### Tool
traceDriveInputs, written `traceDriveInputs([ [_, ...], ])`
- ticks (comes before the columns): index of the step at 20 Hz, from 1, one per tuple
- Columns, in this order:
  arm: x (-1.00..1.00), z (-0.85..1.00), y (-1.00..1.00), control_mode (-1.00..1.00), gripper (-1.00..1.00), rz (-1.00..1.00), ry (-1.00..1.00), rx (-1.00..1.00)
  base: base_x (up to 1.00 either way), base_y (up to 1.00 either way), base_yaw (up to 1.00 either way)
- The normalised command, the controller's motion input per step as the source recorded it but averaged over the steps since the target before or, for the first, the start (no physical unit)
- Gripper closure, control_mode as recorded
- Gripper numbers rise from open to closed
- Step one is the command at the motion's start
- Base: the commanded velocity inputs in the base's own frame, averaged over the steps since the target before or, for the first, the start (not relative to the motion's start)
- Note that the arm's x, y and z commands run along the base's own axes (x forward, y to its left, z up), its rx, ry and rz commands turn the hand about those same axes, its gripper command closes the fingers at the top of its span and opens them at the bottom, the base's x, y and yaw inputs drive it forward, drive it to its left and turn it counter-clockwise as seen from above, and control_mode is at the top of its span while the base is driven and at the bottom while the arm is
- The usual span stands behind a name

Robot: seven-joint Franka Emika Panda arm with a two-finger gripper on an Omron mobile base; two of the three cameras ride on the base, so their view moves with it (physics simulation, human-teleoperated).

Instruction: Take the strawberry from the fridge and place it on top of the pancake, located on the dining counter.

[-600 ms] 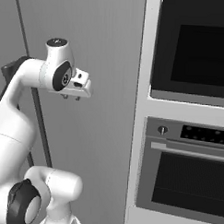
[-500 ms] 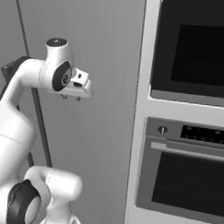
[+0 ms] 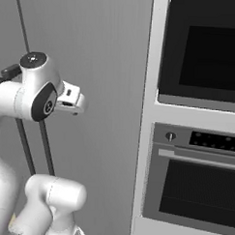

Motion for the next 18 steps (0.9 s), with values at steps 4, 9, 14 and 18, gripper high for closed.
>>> traceDriveInputs([
  [4, -0.66, 0.0, -0.01, -1.0, -1.0, 0.0, -0.2, 0.0, 0.0, 0.0, 0.0],
  [9, -0.38, 0.08, 0.0, 1.0, -1.0, 0.0, -0.2, 0.0, -0.08, 0.0, 0.0],
  [14, 0.0, 0.0, 0.0, 1.0, -1.0, 0.0, 0.0, 0.0, -0.2, 0.3, 0.0],
  [18, 0.0, 0.0, 0.0, 1.0, -1.0, 0.0, 0.0, 0.0, -0.32, 0.26, 0.0],
])
